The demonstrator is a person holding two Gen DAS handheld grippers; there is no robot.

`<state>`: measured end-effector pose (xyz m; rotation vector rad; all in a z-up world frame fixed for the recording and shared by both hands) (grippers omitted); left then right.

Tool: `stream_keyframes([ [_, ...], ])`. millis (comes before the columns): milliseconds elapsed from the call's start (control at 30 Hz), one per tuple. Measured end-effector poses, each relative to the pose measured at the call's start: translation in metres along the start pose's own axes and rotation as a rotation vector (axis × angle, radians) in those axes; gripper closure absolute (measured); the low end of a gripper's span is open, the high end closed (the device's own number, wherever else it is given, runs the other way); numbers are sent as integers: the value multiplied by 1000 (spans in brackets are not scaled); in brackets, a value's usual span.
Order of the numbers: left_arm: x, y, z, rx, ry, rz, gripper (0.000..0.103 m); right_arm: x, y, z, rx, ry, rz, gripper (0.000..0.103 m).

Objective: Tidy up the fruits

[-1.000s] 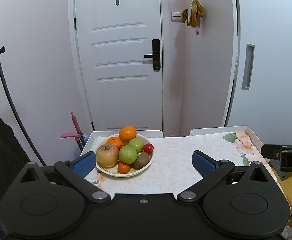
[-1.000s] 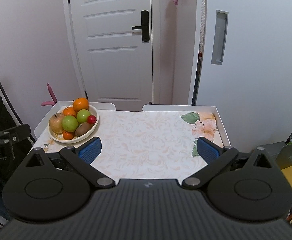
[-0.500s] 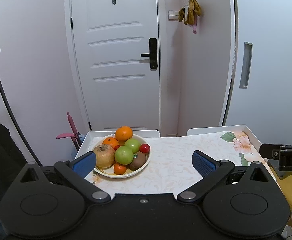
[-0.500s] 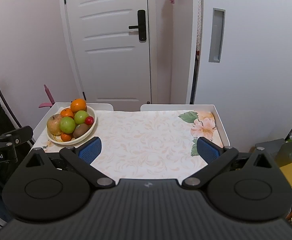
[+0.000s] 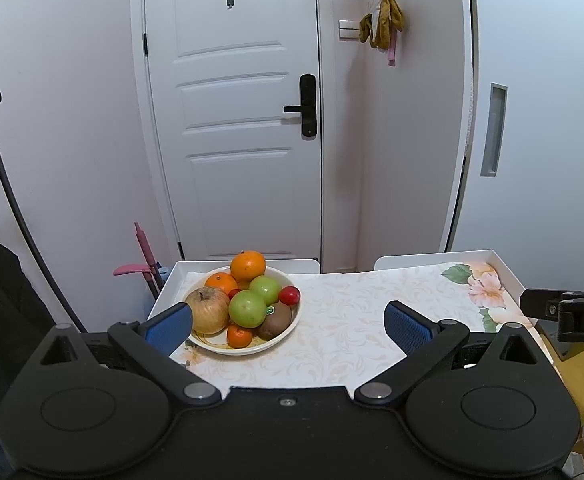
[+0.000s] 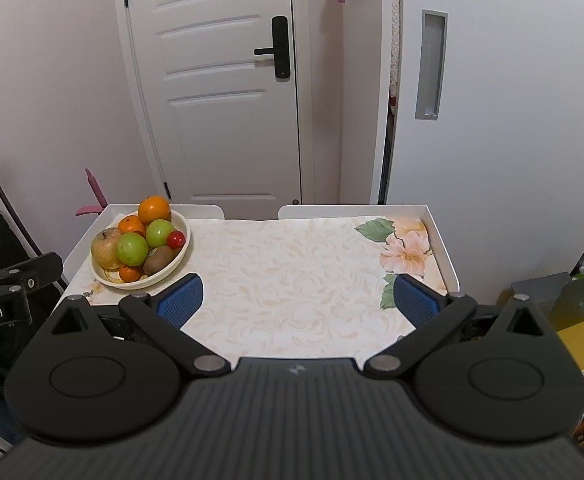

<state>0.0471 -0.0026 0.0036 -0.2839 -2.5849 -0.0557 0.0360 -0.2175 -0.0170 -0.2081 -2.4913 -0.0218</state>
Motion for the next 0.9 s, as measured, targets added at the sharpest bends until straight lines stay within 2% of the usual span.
stream_keyframes([
  [900,-4,1,-1,2,-10,-1,0,-3,0,1,-9,1,3,0],
])
Point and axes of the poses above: each gripper's, at about its wrist camera, not at the fingertips, and x roughly against the way its jaws point, y to its left, z to its underside, the point moved 7 cm from there along -x, roughly the way its jaws point, and after that the axes turned 8 degrees about z, right-handed, at the moved point
